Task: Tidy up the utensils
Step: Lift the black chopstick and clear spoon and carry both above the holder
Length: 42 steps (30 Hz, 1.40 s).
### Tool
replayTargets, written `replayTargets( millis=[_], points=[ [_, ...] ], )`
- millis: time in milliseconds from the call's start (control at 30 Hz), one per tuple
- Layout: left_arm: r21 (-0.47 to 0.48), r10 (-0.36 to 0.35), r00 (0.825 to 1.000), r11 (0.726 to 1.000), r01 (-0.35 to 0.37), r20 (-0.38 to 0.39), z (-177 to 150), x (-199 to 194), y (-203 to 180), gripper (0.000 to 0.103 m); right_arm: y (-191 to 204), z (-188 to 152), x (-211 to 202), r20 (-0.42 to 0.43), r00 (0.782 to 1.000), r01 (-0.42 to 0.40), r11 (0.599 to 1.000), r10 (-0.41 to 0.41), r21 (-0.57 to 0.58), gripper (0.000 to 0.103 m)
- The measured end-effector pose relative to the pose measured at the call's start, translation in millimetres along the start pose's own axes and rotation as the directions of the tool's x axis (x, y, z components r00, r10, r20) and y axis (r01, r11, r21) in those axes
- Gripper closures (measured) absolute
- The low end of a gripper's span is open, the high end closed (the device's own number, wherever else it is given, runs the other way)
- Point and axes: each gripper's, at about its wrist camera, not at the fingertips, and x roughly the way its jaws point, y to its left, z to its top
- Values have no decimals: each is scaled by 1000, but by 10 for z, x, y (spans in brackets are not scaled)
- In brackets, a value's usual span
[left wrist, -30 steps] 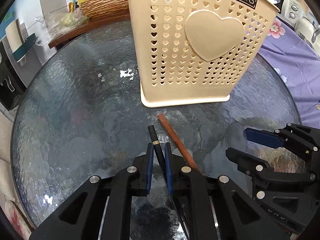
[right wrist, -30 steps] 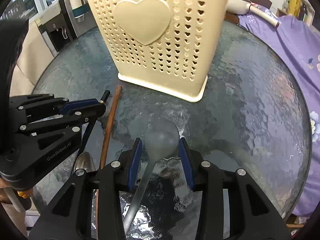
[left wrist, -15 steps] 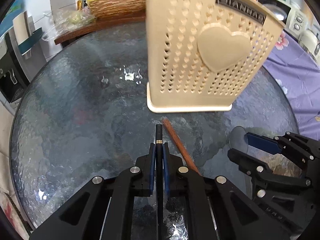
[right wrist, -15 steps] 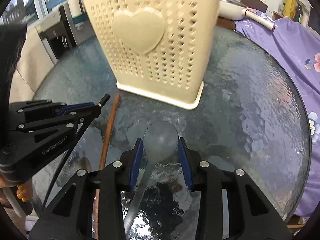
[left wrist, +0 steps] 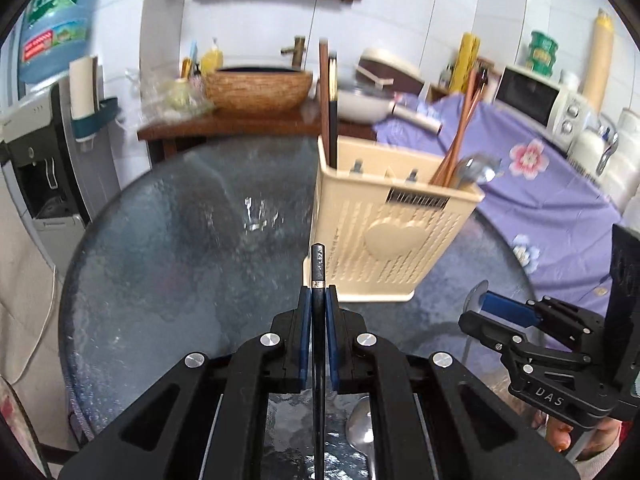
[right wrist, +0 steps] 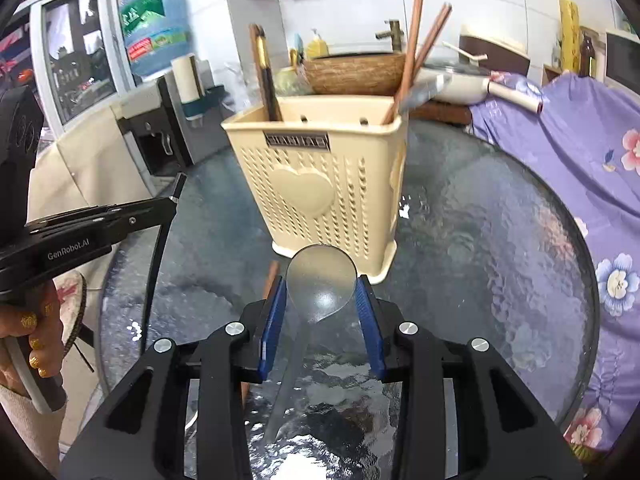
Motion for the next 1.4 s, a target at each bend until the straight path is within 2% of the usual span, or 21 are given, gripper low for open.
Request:
replayTargets(
  millis=[433, 733, 900, 1033, 1167, 1300, 1333, 1400],
  points=[
    [39, -24, 991, 999, 19, 133, 174, -559, -183, 96, 230, 197, -540, 107, 994, -6, 997, 14, -82, 67],
    [98, -39, 976, 995, 18, 215, 485, -851, -356, 96, 246, 597, -828, 171, 985, -22, 995, 38, -95, 67],
    [117, -84, 966, 991, 57, 246, 829, -1011, -415, 96, 149, 946, -919, 225, 974, 2, 998, 14, -68, 67],
    [123, -86, 957, 991, 53, 277, 1180, -1073, -483, 96, 93, 1245, -980, 285, 958, 29, 998, -14, -47, 67],
    [102, -60, 949, 994, 30, 309, 1512, -1027, -525, 96, 88, 1537, -984, 357, 931, 93, 995, -71, -46, 67],
    [68, -46, 942, 997, 25, 333, 1753, -924, -536, 98, 129, 1754, -913, 447, 881, 206, 976, -154, -69, 67],
    [60, -38, 939, 998, 19, 342, 1801, -891, -540, 103, 134, 1788, -877, 458, 874, 220, 973, -163, -74, 67],
    [51, -14, 934, 999, -5, 356, 1852, -825, -538, 103, 147, 1829, -789, 468, 865, 251, 964, -184, -85, 67]
  ],
)
